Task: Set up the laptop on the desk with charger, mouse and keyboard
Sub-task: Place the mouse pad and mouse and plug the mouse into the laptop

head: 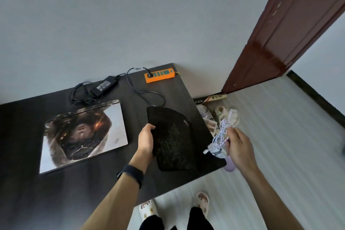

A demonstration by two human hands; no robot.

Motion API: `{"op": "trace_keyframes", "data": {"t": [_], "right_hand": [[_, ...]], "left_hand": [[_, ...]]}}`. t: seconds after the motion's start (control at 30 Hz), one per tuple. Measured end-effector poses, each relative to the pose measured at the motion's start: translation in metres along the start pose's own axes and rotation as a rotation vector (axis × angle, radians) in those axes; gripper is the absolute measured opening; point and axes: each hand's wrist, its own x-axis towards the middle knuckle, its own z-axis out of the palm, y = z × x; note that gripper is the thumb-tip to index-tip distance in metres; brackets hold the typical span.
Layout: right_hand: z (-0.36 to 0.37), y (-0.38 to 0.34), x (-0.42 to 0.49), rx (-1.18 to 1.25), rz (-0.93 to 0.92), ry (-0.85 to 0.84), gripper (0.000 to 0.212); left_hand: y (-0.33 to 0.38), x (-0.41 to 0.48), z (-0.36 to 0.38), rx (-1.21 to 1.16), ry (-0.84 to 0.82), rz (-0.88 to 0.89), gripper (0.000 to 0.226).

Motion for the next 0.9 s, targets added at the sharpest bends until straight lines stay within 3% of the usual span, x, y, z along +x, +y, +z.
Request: {"op": "trace_keyframes", "data": {"t": [0.2, 0.33, 0.43, 0.7, 0.9], "right_hand": [[-0.012, 0.014, 0.05, -0.067, -0.034, -0.192, 0.038], [-0.01, 0.027, 0.068, -0.111, -0.046, -0.311, 0.031], [-0.006, 0.035, 0.076, -0.147, -0.072, -0.388, 0.025], [0.012, 0.039, 0.082, -0.108, -0.058, -0.506, 0.039], [0.028, 0.035, 0.065, -0.11, -0.003, -0.566, 0.04]], "left_hand": [[-0.073, 0.04, -0.038, 0.629, 0.339, -0.081, 0.042], [-0.094, 0.035, -0.031, 0.743, 0.44, -0.074, 0.042], [-0.112, 0.041, -0.03, 0.865, 0.472, -0.18, 0.048], [-0.146, 0.051, -0.03, 0.948, 0.558, -0.121, 0.046], [-0.161, 0.042, -0.043, 0.977, 0.58, -0.186, 0.04]]}}
